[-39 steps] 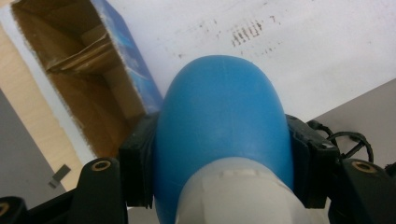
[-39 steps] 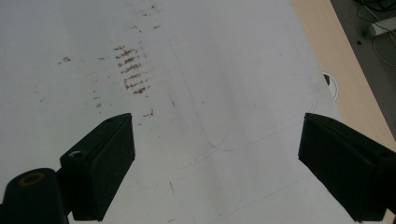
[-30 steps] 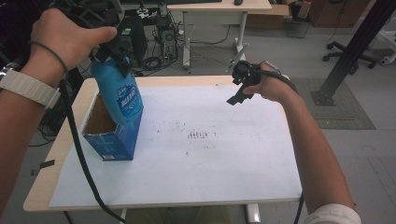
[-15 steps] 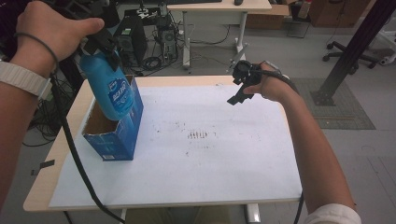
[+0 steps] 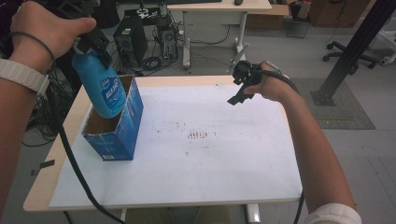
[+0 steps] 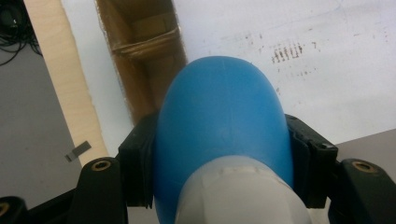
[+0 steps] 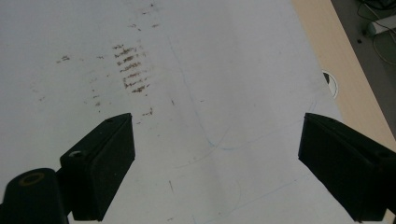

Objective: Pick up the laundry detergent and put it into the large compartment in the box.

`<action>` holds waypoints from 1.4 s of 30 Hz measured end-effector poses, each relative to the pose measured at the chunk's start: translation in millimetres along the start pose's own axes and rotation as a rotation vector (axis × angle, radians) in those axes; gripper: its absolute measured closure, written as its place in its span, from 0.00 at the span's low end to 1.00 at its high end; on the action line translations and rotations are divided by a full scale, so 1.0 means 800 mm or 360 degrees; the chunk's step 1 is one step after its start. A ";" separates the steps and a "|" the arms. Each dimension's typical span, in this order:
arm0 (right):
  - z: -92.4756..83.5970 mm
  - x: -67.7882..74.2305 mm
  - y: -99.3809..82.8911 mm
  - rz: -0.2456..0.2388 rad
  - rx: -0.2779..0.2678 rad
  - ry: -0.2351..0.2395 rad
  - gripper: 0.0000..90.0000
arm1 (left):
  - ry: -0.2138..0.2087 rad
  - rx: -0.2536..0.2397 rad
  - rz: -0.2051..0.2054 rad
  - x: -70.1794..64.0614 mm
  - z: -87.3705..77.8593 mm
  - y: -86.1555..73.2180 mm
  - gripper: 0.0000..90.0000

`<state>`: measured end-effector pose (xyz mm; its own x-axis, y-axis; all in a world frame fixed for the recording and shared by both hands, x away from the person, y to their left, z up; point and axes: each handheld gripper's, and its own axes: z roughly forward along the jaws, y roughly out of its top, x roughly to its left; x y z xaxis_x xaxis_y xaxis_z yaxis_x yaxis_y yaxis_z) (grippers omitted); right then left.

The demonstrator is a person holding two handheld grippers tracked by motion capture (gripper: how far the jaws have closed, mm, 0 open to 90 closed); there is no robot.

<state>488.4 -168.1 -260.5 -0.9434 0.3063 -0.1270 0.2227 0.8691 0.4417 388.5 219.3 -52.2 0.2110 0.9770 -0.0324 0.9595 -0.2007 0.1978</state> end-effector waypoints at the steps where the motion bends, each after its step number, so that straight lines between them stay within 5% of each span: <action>1: 0.000 0.000 0.000 0.0001 -0.0002 -0.0001 0.12 | -0.0003 0.0000 -0.0010 0.003 0.001 0.001 0.42; 23: 0.004 -0.002 0.000 0.0007 0.0028 0.0003 0.12 | 0.0050 -0.0027 -0.0132 0.046 0.025 0.005 0.42; 32: 0.006 -0.003 0.000 0.0010 0.0034 0.0007 0.12 | 0.0106 -0.0046 -0.0145 0.048 0.043 0.009 0.42; 42: 0.005 -0.004 -0.003 0.0014 0.0036 0.0002 0.12 | 0.0085 -0.0034 -0.0152 0.052 0.077 0.013 0.42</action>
<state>491.8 -169.8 -264.8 -0.9416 0.3139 -0.1222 0.2368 0.8749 0.4224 419.1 253.5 -112.0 0.1077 0.9942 0.0001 0.9705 -0.1051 0.2171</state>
